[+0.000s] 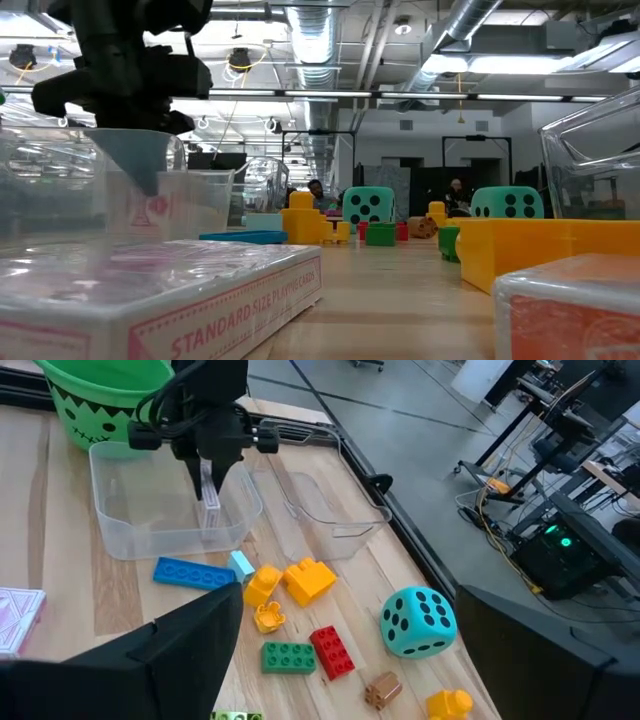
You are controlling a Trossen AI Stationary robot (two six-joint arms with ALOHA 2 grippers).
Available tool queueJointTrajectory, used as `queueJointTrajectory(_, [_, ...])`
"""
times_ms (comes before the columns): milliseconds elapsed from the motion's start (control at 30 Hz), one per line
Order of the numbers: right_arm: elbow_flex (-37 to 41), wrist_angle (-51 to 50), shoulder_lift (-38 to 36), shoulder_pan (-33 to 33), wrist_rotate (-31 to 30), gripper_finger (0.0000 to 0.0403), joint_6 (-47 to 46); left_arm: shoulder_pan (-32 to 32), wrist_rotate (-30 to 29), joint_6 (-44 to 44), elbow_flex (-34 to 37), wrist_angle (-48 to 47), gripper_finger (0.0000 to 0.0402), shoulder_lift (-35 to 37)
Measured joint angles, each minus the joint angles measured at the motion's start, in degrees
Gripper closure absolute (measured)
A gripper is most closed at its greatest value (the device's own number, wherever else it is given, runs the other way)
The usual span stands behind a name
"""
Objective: Pick & Place Toys
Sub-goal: Put the red playing card box into the bottom left transparent bin
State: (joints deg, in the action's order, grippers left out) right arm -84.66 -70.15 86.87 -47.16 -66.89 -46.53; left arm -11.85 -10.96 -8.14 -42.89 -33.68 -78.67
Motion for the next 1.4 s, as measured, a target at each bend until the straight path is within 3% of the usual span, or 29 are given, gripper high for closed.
queueJointTrajectory(500, [0.0, -0.13, 0.0, 0.0, 0.0, 0.0047, 0.0, 1.44, 0.37, -0.22, 0.0, 0.05, 0.0338, 0.0])
queueJointTrajectory(833, [0.0, -0.13, 0.0, 0.0, 0.0, 0.0047, 0.0, 1.44, 0.24, -1.4, 0.0, -0.41, 0.0284, 0.0])
queueJointTrajectory(1400, [0.0, -0.13, 0.0, 0.02, 0.0, 0.0047, -0.01, 0.48, -1.57, 0.5, -0.02, -0.33, 0.0235, 0.0])
